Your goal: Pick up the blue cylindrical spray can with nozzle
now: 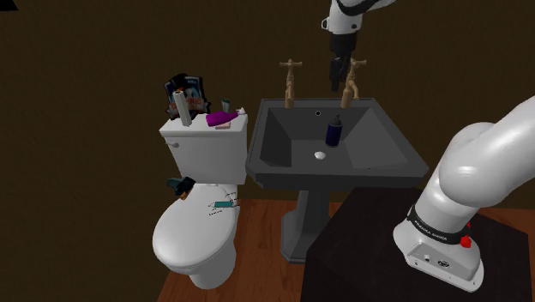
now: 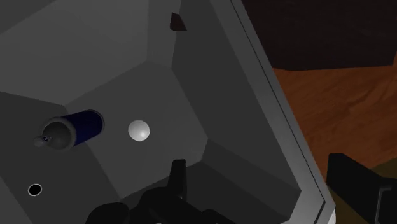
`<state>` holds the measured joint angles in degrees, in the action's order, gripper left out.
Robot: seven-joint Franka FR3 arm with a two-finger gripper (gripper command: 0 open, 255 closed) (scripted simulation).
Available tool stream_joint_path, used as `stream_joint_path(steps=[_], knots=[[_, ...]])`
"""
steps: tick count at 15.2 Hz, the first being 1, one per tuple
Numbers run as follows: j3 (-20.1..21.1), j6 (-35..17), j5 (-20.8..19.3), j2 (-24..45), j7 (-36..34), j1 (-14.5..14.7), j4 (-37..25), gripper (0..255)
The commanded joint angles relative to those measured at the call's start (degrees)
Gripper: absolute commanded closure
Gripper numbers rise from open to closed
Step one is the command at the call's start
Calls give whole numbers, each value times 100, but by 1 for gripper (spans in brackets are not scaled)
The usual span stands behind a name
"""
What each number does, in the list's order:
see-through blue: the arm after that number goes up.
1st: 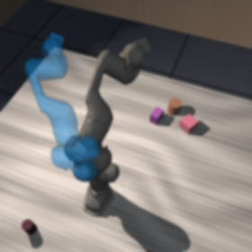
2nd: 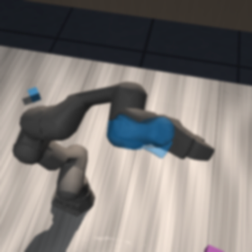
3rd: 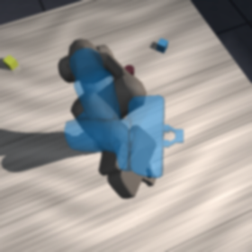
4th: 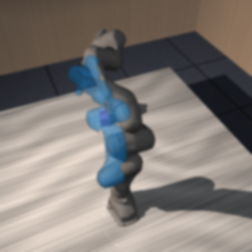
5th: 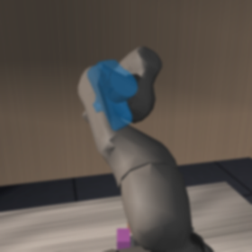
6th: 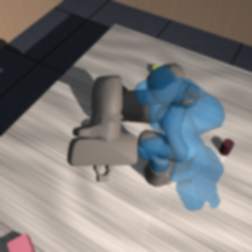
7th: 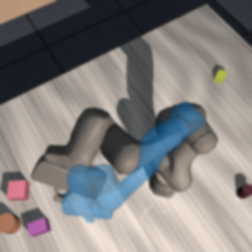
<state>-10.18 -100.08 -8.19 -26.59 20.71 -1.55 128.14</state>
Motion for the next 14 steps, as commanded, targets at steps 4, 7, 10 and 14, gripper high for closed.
stream_joint_path(steps=[4,7,10,14], knots=[[-347,-186,-374,959,771,-92,-375,0],[-506,-316,-564,1560,1181,-153,-634,0],[-642,-443,-735,2184,1574,-225,-940,0],[-778,-596,-941,3043,2069,-346,-1419,0]])
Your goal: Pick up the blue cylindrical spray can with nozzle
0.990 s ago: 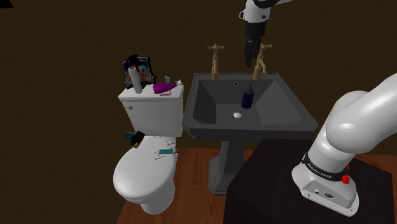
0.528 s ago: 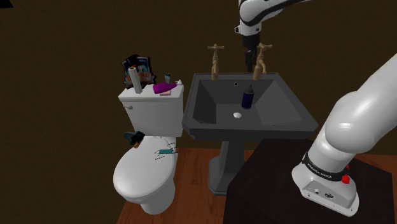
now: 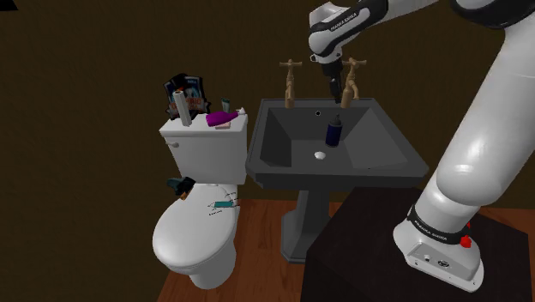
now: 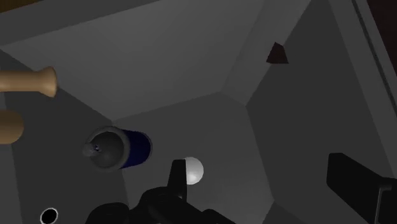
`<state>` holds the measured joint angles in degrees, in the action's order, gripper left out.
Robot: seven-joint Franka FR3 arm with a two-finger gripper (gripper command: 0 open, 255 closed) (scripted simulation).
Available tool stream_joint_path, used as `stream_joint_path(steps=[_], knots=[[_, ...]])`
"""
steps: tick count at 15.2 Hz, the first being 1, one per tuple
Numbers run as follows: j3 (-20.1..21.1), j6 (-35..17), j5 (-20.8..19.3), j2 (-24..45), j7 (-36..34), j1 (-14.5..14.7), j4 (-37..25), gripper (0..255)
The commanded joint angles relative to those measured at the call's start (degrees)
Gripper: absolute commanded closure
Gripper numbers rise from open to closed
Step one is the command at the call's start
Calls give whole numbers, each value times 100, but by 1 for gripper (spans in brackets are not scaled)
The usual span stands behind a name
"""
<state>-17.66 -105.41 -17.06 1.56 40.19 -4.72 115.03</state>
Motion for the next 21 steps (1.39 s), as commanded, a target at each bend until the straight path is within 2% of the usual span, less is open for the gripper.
stream_joint_path(steps=[1,10,18,21], knots=[[-58,-97,-102,446,239,-64,-241,0],[-201,-283,-525,2469,1205,-445,-1714,0],[-275,-183,-883,4415,2004,-864,-3591,0],[-269,-242,-896,4630,2007,-905,-3727,0]])
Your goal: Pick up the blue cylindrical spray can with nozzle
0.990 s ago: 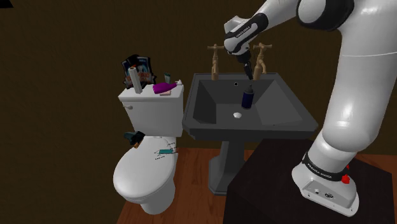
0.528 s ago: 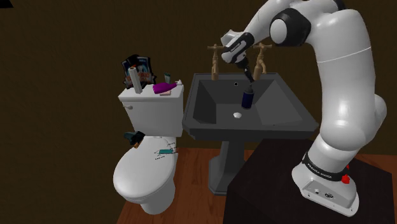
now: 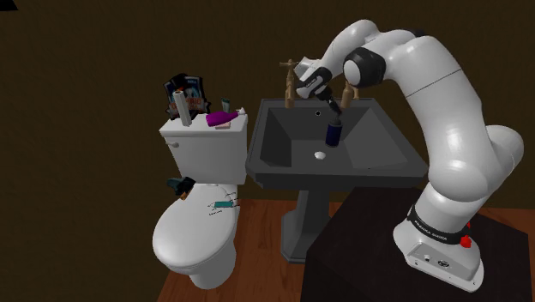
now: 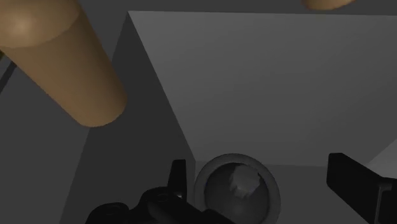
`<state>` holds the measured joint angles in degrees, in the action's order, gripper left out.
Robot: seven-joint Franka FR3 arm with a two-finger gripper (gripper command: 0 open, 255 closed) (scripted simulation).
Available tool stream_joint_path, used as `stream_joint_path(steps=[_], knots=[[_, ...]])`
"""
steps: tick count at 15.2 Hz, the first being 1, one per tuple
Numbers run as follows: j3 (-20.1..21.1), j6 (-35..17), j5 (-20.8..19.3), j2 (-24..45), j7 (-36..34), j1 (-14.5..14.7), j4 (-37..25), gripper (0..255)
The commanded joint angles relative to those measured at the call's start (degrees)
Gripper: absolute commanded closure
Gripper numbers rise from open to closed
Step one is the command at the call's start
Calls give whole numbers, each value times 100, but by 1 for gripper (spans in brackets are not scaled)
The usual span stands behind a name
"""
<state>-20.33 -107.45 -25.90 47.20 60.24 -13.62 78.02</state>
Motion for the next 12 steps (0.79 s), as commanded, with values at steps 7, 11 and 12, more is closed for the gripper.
stream_joint_path(steps=[7,11,12], knots=[[31,-242,6,327,-128,-52,-43,0],[28,-229,6,317,-115,-55,-53,255],[28,-228,6,314,-115,-54,-50,255]])
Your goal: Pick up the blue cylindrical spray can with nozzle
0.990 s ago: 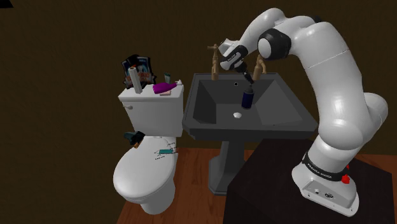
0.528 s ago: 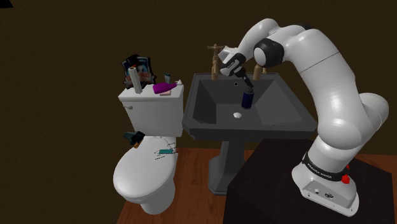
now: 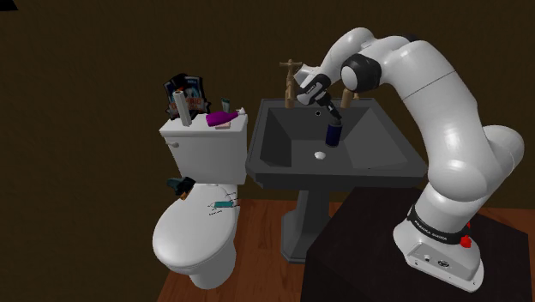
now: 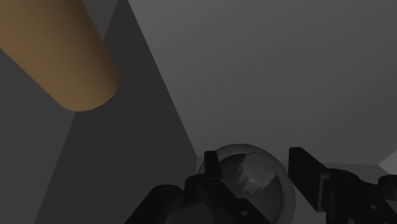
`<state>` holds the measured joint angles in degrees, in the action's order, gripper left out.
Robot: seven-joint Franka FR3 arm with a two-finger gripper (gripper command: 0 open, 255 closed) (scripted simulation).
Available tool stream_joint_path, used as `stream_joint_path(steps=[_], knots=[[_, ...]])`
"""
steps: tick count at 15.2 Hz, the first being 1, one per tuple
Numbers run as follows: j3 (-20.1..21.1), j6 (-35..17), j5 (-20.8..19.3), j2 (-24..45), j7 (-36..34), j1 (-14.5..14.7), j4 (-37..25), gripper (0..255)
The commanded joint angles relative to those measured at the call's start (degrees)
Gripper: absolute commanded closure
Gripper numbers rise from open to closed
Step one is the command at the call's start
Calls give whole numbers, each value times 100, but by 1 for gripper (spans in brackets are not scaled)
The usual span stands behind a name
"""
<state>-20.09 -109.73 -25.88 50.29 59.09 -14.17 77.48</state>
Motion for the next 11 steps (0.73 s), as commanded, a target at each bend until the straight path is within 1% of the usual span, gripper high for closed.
stream_joint_path(steps=[1,5,11], knots=[[3,-1,3,5,0,1,4,255],[6,-14,3,17,-13,3,10,255],[-28,206,-17,-262,126,42,27,255]])
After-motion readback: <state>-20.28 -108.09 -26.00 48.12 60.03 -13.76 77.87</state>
